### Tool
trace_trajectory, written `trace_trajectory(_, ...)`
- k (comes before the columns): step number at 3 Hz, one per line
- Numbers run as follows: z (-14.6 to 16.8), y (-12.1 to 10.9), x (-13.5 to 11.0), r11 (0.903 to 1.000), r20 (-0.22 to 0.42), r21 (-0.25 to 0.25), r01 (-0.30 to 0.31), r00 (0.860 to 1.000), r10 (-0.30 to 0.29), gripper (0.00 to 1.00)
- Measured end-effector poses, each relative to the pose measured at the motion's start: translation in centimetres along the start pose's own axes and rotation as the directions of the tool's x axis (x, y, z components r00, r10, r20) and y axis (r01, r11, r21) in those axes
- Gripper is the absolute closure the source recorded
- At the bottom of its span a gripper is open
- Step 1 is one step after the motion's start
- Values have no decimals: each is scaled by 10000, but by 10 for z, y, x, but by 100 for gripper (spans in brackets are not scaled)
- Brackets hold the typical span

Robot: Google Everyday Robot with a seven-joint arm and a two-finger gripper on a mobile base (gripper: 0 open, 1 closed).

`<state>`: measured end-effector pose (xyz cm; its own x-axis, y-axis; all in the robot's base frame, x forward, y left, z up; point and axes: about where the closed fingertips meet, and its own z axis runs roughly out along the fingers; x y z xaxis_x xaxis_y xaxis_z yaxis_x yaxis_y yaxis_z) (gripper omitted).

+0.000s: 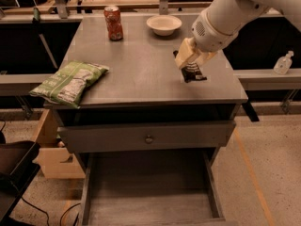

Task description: Place rxbar chocolate into middle drawer

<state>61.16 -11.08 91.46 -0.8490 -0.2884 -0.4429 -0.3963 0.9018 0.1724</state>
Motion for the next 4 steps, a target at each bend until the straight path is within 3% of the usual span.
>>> trace_trajectory(1, -5, 9, 65, 9929, -496, -584, 1036, 9931, -1065, 100)
trace_trajectory(2, -8, 7, 151, 9740, -519, -1369, 1804, 9806, -1889, 100)
trace_trajectory(4, 1, 13, 154, 9737, -760, -1281, 1883, 9771, -1990, 100)
